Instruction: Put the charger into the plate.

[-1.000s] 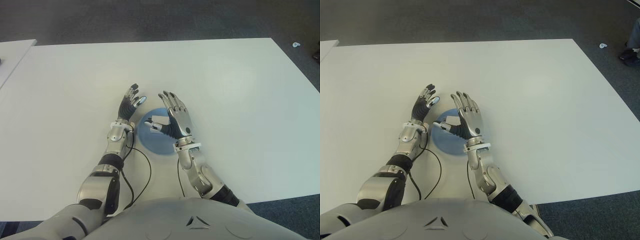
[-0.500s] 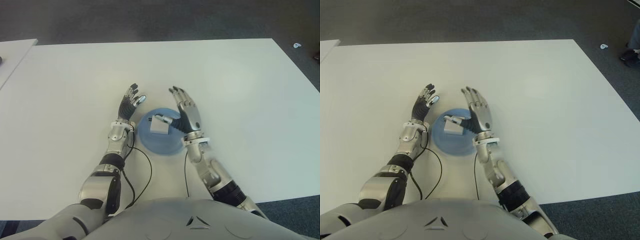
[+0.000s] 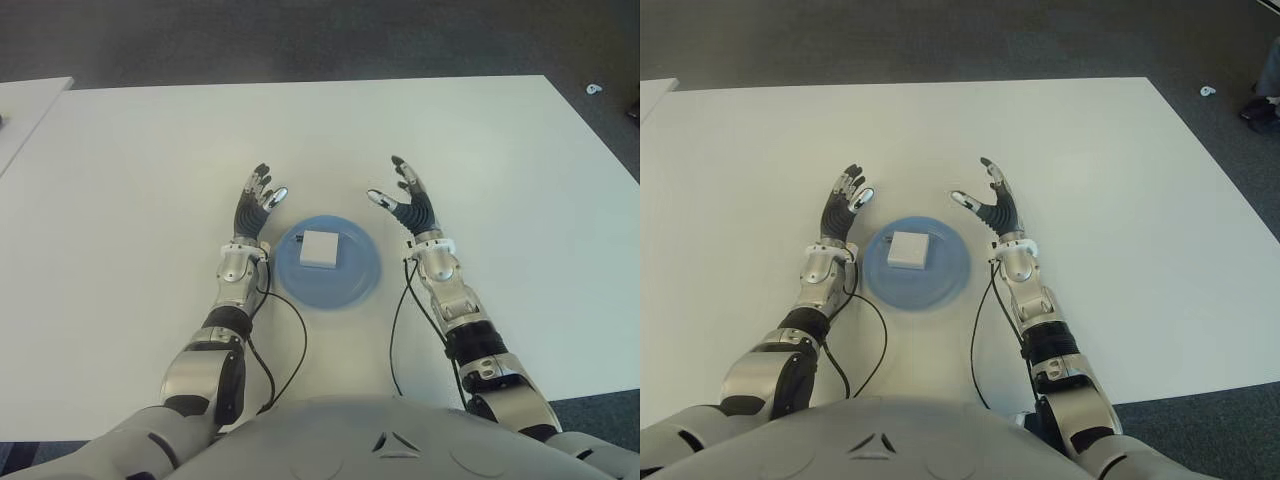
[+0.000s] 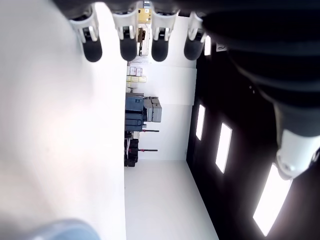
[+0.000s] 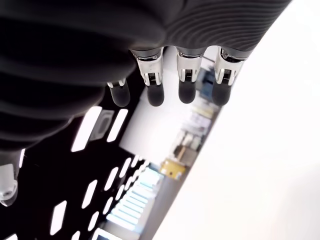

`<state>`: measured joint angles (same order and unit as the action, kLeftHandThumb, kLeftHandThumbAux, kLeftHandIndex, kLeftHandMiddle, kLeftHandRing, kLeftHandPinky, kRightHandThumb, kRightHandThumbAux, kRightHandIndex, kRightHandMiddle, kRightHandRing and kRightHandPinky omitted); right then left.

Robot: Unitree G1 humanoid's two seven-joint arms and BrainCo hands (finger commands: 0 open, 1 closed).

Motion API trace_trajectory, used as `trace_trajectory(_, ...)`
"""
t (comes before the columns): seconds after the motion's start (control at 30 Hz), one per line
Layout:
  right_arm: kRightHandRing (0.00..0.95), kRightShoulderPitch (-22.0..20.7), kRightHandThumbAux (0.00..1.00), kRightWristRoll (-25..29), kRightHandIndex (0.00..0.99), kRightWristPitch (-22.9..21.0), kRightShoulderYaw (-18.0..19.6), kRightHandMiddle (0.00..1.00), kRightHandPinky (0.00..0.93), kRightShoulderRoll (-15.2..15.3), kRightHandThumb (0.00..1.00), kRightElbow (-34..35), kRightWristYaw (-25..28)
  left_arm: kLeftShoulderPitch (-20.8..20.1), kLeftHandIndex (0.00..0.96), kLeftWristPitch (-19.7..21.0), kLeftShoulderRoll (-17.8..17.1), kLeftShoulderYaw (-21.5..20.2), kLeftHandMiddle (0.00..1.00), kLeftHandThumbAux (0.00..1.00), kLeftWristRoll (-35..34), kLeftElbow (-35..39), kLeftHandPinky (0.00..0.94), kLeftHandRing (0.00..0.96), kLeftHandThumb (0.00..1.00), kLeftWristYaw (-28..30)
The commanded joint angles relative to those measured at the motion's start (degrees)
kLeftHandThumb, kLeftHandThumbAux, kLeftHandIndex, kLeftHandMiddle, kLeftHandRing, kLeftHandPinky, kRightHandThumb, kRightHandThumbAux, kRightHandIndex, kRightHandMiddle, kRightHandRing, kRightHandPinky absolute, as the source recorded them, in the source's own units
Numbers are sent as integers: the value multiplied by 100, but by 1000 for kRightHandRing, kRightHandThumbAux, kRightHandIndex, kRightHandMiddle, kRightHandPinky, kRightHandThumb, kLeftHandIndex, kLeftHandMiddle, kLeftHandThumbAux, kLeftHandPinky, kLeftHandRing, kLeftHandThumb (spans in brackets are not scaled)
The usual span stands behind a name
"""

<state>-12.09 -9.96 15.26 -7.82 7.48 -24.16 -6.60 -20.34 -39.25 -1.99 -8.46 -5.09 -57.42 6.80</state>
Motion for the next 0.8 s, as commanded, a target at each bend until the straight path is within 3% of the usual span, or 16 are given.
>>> trace_trajectory(0.03,0,54,546,524,0,260,207,0,0,-135,132,-479,504,178,0,92,-11,-11,0,583,3,-166,24,0,35,64)
trace_trajectory(0.43,0,-3,733,925,14,450,523,6,0,-324,81,-1194,1088,252,0,104,-68,-17,5,579,-75,-146,39,3,32,318)
trace_trajectory(0.8,0,-27,794,980,46,898,661,21,3,-451,60,-1961,1269,359,0,184,-179,15,9,589,-64,-20,39,6,28,558)
